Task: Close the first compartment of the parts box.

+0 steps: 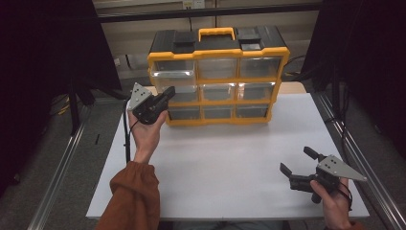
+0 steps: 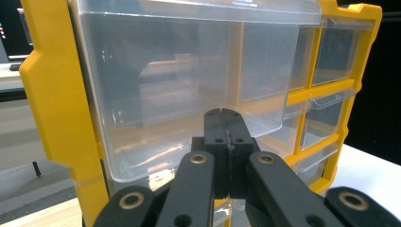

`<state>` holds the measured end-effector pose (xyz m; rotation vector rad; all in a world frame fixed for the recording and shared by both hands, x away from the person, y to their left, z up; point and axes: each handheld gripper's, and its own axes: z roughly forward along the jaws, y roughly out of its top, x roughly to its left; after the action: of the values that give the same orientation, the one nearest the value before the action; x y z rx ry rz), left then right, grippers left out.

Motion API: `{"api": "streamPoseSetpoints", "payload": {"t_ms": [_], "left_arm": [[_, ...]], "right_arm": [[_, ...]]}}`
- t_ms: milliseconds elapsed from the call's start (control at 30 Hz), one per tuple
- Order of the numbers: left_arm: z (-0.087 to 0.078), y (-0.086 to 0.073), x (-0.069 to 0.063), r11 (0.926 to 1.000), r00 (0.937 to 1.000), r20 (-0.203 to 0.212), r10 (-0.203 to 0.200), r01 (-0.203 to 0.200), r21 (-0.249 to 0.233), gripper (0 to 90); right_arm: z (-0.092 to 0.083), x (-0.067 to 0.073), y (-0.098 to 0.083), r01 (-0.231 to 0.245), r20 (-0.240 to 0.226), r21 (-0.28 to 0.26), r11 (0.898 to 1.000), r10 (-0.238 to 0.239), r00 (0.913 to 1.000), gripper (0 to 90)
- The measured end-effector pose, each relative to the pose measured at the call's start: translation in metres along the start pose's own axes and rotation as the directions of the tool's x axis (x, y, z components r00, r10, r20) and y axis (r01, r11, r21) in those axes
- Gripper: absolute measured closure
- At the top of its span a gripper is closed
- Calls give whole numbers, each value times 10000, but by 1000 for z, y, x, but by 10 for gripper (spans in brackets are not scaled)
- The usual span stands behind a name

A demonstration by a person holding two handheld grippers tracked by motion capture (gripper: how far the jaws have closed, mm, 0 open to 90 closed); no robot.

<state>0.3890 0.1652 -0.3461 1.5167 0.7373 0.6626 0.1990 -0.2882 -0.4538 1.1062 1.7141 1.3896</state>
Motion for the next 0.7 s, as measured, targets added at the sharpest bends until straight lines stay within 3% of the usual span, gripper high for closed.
{"api": "streamPoseSetpoints", "payload": {"t_ms": [133,167,400,700], "left_arm": [[1,0,1,10000,10000,-48,66,-66,16,900],[3,0,0,9999,9999,-60,-108,107,-91,900],[3,1,2,9999,9999,-26,118,-118,70,900],[5,2,2,9999,9999,-52,104,-104,29,900]], "right_arm": [[0,0,0,-12,-2,12,10000,12,10000,3],[0,0,0,6,2,-4,10000,-6,10000,3],[0,0,0,-10,-8,17,10000,10,10000,3],[0,0,0,-14,15,14,10000,14,10000,3]]}}
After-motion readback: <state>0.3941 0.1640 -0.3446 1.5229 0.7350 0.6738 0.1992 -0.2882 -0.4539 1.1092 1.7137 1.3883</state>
